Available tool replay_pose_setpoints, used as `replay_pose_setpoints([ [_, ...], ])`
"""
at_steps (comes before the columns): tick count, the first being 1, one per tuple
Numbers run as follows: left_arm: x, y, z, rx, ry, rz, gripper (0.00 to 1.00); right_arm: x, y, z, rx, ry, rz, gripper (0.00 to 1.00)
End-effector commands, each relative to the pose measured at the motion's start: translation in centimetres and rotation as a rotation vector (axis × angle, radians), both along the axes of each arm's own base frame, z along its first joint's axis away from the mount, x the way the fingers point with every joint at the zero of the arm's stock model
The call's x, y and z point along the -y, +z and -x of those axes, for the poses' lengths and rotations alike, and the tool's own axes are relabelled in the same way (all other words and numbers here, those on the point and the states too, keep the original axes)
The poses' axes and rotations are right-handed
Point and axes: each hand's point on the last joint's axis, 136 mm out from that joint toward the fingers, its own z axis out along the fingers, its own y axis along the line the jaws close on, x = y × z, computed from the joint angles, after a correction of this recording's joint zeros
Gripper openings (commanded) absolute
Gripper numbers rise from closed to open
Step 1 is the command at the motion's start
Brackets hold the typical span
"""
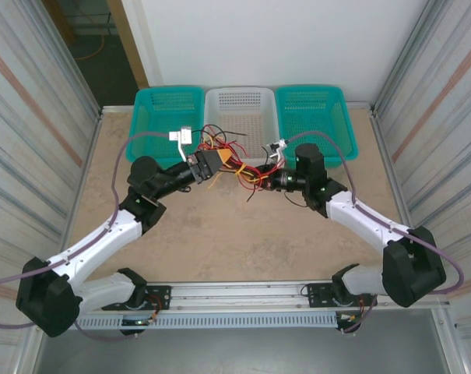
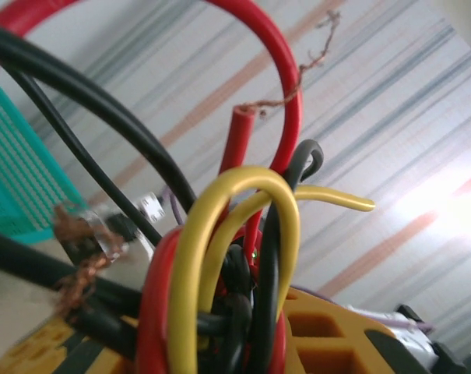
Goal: Untangle the cables
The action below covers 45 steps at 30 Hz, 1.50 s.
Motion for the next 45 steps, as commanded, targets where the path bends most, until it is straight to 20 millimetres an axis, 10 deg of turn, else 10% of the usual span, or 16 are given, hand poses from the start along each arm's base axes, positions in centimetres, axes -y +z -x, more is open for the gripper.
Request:
replay_pose_setpoints([
  [1, -4.4, 5.9, -0.1, 0.195, 0.275, 0.103, 0.00, 1.0, 0.8, -1.1, -0.012, -0.166, -0.132, 0.00],
  [5, -7.6, 5.6, -2.5, 0.189, 0.518, 0.099, 0.00, 0.6, 0.5, -0.1, -0.035, -0.206, -0.174, 0.00],
  [15, -7.6, 7.2, -5.0, 0.226, 0.620, 0.094, 0.00, -3.0, 1.2, 4.6, -0.022, -0.168, -0.166, 0.00],
  [22, -7.9, 5.0, -5.9, 0.244, 0.689, -0.052, 0.00, -4.9, 4.3, 7.2, 0.071, -0.082, -0.060, 0.00],
  [33, -8.3, 0.3, -4.6, 0.182, 0.592, -0.140, 0.00, -0.6, 13.0, 6.5, 0.307, -0.193, 0.093, 0.00],
  [45, -4.4, -2.9, -0.7, 0.162, 0.247, -0.179, 0.00, 5.0, 19.3, 3.2, 0.354, -0.349, 0.147, 0.00],
])
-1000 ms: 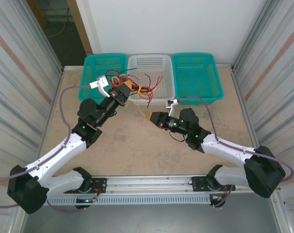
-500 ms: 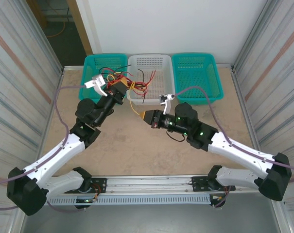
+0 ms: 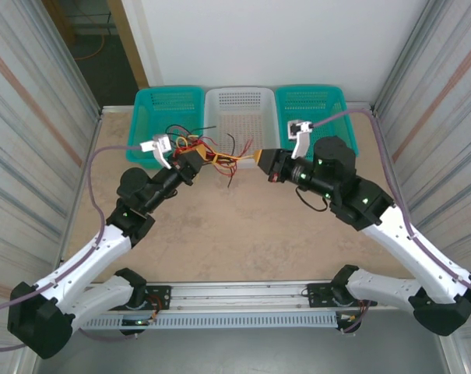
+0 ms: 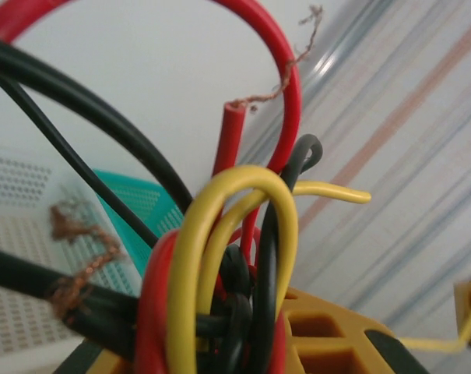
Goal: Untangle the cables
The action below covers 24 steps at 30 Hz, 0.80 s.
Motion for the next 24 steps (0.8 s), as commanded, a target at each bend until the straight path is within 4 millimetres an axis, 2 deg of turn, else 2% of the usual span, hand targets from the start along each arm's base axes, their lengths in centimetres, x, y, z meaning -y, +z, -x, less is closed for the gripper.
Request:
replay_pose_setpoints([
  [1, 1.7, -0.1, 2.4, 0.008, -0.170, -0.011, 0.00, 1.8, 2.6, -1.2, 0.060, -0.049, 0.013, 0.00],
  [5, 2.7, -0.2, 3.8, 0.012, -0.270, -0.027, 0.00, 3.2, 3.9, -2.9, 0.072, -0.112, 0.031, 0.00],
  [10, 3.9, 0.4, 5.5, 0.012, -0.400, -0.027, 0.00, 5.5, 3.9, -5.5, 0.030, -0.179, 0.061, 0.00],
  [13, 4.0, 1.1, 6.1, 0.025, -0.429, -0.007, 0.00, 6.8, 3.7, -6.5, 0.015, -0.204, 0.063, 0.00],
  [19, 3.7, 3.7, 7.2, 0.062, -0.483, 0.086, 0.00, 9.7, 1.5, -8.7, -0.046, -0.268, 0.077, 0.00],
  [24, 4.5, 4.9, 8.3, 0.044, -0.576, 0.120, 0.00, 10.3, -0.8, -10.7, -0.112, -0.247, 0.066, 0.00],
])
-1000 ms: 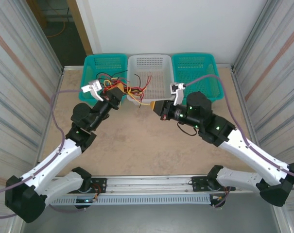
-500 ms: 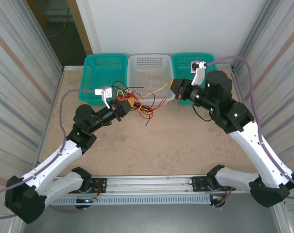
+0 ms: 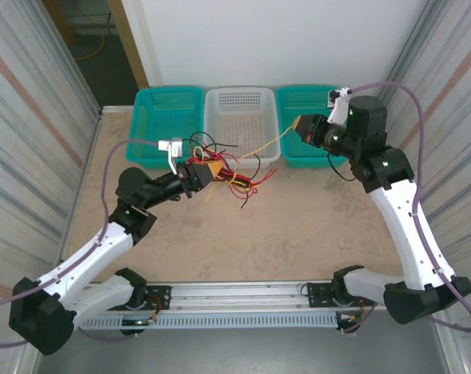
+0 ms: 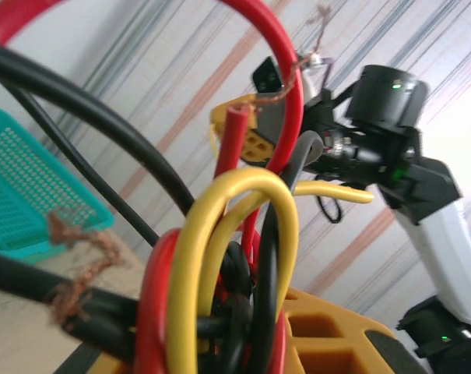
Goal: Untangle the cables
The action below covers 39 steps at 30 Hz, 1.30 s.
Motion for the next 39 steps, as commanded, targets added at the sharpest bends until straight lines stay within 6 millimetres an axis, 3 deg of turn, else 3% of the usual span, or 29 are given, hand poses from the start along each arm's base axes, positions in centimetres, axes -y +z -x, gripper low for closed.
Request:
replay_pose_setpoints([
  [1, 0.4, 2.9, 2.6, 0.045, -0.134, 0.045, 0.00, 1.0, -0.6, -2.4, 0.022, -0.022, 0.001, 0.00],
  [9, 0.0, 5.4, 3.9, 0.063, -0.189, 0.141, 0.00, -0.3, -6.0, -6.3, -0.098, 0.000, -0.114, 0.00],
  [14, -0.8, 7.4, 4.0, 0.103, -0.147, 0.179, 0.00, -1.8, -10.4, -7.1, -0.177, 0.021, -0.224, 0.00],
  [22, -1.7, 8.8, 3.3, 0.135, -0.072, 0.231, 0.00, -6.2, -16.0, -4.6, -0.243, 0.057, -0.292, 0.00],
  [27, -2.4, 9.5, 2.2, 0.135, -0.005, 0.283, 0.00, -8.2, -17.1, -3.1, -0.221, 0.072, -0.389, 0.00],
  [31, -3.0, 9.6, 0.9, 0.130, 0.064, 0.315, 0.00, -11.0, -17.7, -1.9, -0.237, 0.109, -0.445, 0.00],
  [39, -6.4, 9.1, -2.7, 0.117, 0.342, 0.332, 0.00, -16.5, -19.6, 2.1, -0.290, 0.206, -0.434, 0.00],
])
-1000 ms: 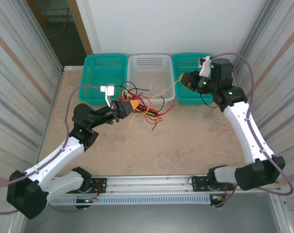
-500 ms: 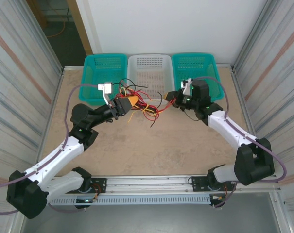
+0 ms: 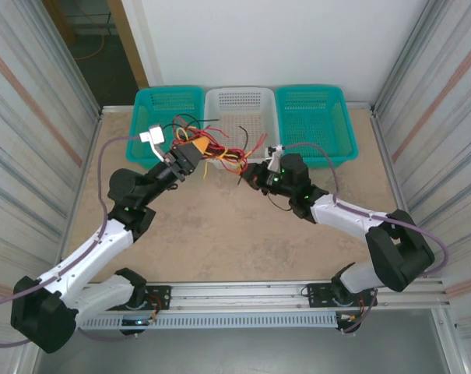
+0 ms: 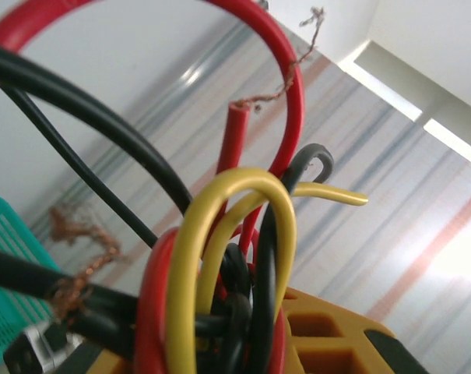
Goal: Untangle the cables
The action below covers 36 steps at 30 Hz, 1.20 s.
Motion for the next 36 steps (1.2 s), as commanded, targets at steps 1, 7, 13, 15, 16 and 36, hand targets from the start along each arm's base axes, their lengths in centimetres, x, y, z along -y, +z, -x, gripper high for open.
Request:
replay_pose_setpoints([
  [1, -3.1, 3.7, 0.2, 0.119, 0.168, 0.069, 0.00, -1.8, -0.9, 1.2, -0.011, 0.004, -0.006, 0.00],
  [7, -4.4, 2.9, -1.2, 0.130, 0.312, -0.007, 0.00, -3.3, -1.3, 5.2, 0.020, 0.043, 0.046, 0.00],
  [13, -5.6, 0.3, -3.2, 0.065, 0.438, -0.118, 0.00, -2.5, 1.9, 8.5, 0.167, 0.056, 0.155, 0.00],
  [15, -6.6, -1.0, -3.9, 0.016, 0.509, -0.153, 0.00, -1.8, 3.6, 9.3, 0.227, 0.046, 0.182, 0.00],
  [16, -6.9, -1.7, -4.2, -0.004, 0.532, -0.171, 0.00, -1.4, 4.4, 9.6, 0.254, 0.040, 0.191, 0.00],
  [36, -4.1, -9.9, -3.7, -0.104, 0.356, -0.329, 0.00, 5.7, 22.5, 10.4, 0.689, -0.106, 0.253, 0.00],
])
